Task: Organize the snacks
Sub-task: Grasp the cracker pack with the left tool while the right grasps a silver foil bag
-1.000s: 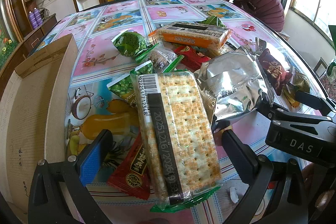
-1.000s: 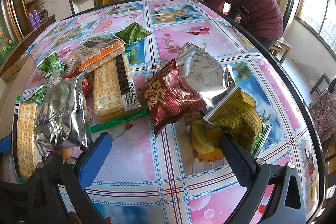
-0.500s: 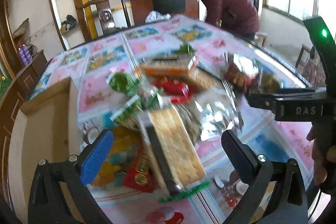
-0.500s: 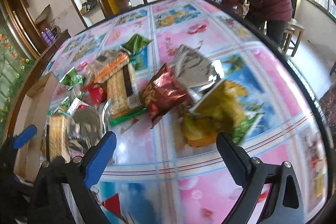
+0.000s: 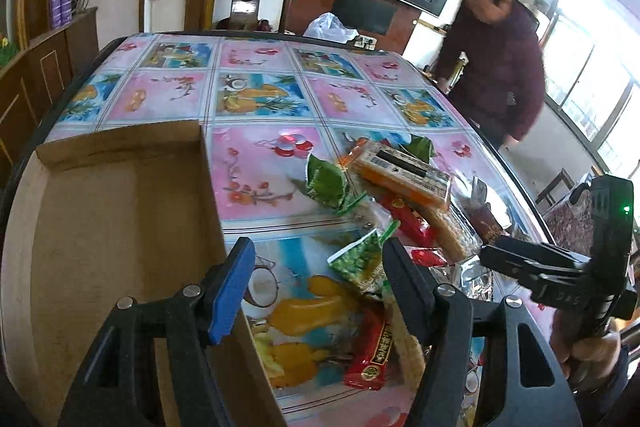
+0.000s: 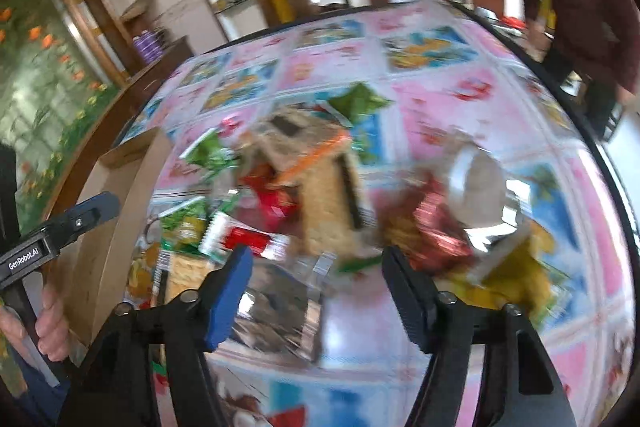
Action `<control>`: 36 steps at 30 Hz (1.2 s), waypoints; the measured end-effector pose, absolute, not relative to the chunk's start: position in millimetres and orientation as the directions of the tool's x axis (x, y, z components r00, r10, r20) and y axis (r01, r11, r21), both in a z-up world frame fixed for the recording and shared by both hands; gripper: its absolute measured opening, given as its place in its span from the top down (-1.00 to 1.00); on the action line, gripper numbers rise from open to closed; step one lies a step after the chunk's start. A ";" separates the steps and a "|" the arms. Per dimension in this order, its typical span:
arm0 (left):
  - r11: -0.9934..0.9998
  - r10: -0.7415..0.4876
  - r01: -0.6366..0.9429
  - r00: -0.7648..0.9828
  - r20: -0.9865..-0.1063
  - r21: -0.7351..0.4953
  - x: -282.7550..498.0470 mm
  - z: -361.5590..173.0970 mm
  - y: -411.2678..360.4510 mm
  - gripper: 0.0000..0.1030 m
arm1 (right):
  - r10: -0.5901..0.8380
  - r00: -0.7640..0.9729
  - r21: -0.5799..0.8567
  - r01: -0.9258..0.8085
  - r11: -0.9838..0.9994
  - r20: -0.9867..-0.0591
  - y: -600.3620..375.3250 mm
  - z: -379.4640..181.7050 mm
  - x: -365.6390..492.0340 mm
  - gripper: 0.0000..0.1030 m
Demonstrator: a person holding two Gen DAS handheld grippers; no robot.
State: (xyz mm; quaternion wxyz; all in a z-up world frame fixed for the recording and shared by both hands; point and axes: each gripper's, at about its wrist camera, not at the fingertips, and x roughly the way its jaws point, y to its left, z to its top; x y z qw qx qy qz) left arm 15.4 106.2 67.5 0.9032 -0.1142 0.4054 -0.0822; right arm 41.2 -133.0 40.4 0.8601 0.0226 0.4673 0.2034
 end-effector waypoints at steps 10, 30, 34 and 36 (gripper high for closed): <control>0.957 -0.261 0.072 0.636 -0.726 -0.281 14.4 65.7 105.0 -0.30 | 0.354 0.331 0.175 -0.466 0.868 -0.875 -114.1 30.3 -1.6 -0.35; 0.952 -0.289 0.106 0.625 -0.725 -0.288 9.8 67.8 101.3 -0.41 | 0.450 0.190 0.261 -0.597 0.758 -0.873 -101.4 20.9 6.2 -0.38; 0.953 -0.292 0.122 0.625 -0.724 -0.279 7.7 69.2 96.5 -0.48 | 0.422 0.161 0.204 -0.689 0.696 -0.892 -99.8 24.8 -30.9 -0.51; 0.953 -0.292 0.128 0.619 -0.729 -0.274 8.6 67.7 93.9 -0.50 | 0.413 0.141 0.186 -0.732 0.656 -0.900 -95.6 24.8 -43.0 -0.64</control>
